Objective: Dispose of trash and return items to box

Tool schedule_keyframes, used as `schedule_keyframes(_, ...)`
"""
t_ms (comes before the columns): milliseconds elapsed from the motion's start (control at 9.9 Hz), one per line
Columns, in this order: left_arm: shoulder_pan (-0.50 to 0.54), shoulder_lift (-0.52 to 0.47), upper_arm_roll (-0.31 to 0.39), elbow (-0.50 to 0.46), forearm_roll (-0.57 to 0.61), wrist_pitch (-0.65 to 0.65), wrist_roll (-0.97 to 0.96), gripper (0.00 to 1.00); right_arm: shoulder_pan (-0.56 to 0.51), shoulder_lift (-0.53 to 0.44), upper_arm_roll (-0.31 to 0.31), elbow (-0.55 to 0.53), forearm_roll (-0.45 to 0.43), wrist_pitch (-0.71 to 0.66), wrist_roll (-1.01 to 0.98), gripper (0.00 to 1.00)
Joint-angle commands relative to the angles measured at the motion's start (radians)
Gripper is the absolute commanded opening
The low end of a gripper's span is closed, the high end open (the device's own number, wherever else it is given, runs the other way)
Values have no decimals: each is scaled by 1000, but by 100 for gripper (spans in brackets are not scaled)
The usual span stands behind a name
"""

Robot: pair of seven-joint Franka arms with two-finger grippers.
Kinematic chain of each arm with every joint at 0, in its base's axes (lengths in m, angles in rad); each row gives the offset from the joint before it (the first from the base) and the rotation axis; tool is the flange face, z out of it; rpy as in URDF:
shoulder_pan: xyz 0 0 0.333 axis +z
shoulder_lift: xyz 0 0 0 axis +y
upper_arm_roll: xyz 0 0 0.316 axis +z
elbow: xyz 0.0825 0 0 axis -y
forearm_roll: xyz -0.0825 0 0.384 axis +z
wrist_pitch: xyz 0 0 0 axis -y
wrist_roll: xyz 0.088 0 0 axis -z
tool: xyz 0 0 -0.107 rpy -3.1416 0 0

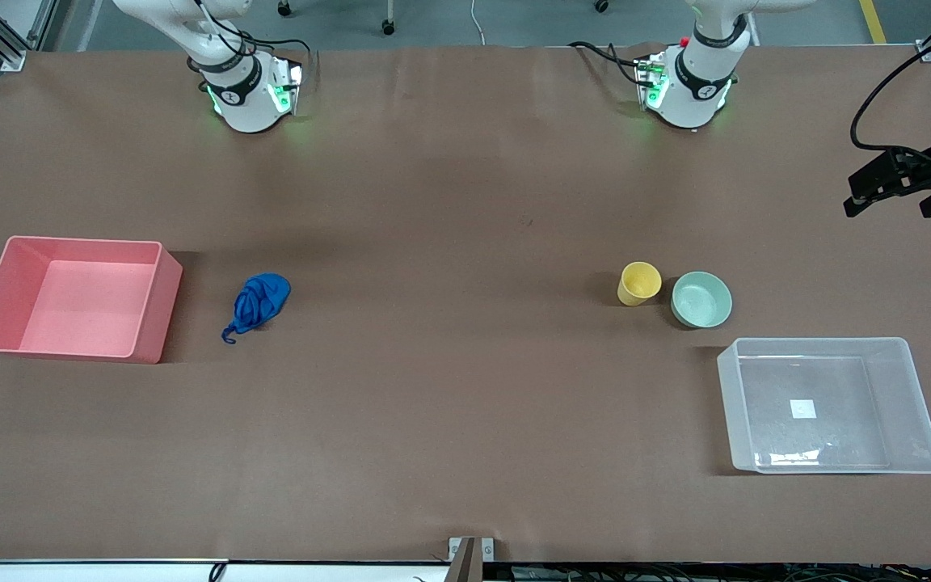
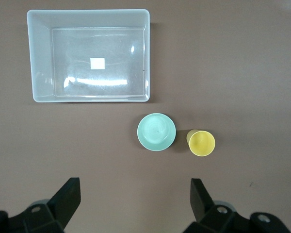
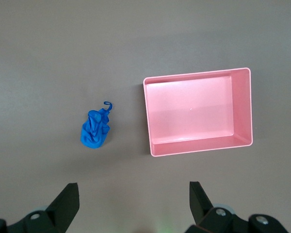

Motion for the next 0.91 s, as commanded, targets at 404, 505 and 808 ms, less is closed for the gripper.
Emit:
schedule_keyframes(404, 1, 25, 3, -400, 9, 397, 11, 100, 94, 57, 9, -323, 1, 250, 14, 100)
schedule_keyframes(505, 3, 31, 3, -507, 3, 534, 11, 100, 132, 106, 9, -371, 1, 311, 14, 100)
schedule_keyframes(808, 6, 110, 6, -724, 0, 893, 13, 100, 188, 175, 9, -601, 13, 632, 46, 100)
